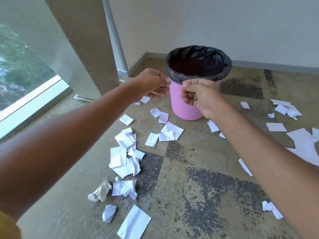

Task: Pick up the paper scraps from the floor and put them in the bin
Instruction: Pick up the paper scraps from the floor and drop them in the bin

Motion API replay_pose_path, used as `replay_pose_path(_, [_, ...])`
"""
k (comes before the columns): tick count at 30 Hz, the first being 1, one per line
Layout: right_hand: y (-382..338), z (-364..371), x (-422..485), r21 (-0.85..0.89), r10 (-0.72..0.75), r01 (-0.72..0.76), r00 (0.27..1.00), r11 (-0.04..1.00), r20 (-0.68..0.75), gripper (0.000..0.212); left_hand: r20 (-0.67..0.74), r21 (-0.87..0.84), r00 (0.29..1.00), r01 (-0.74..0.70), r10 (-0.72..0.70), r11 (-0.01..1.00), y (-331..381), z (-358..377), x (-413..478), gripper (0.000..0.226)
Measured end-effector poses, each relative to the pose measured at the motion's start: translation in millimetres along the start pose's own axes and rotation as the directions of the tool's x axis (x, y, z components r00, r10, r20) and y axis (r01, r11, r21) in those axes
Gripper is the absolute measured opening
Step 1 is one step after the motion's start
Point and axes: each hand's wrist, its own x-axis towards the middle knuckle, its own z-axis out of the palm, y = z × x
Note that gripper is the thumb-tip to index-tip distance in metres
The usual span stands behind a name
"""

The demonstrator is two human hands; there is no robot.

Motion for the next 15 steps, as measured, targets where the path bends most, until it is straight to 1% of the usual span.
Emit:
replay_pose_path(3, [33,13,-17,-0.091,0.076,-0.069,0.994,0.993,0.075,0.007,0.041,0.127,0.998,0.038,-0.043,0.991,-44,-21,-31,0.011])
replay_pose_path(6, [74,23,-39,-0.184,0.143,-0.115,0.979,0.976,0.147,0.011,0.044,0.227,0.992,0.105,-0.118,0.968,-107,-37,-68,0.011])
replay_pose_path(11, [144,39,-77,-0.330,0.275,-0.184,0.927,0.926,0.255,0.019,-0.018,0.355,0.975,0.211,-0.219,0.911,-212,-46,-140,0.005])
replay_pose_path(13, [164,44,-93,-0.398,0.306,-0.175,0.906,0.900,0.293,0.021,-0.028,0.396,0.959,0.271,-0.283,0.877,-245,-49,-166,0.010])
replay_pose_path(15, [182,48,-108,-0.468,0.324,-0.138,0.881,0.873,0.345,0.021,-0.020,0.463,0.948,0.290,-0.317,0.837,-273,-50,-188,0.025])
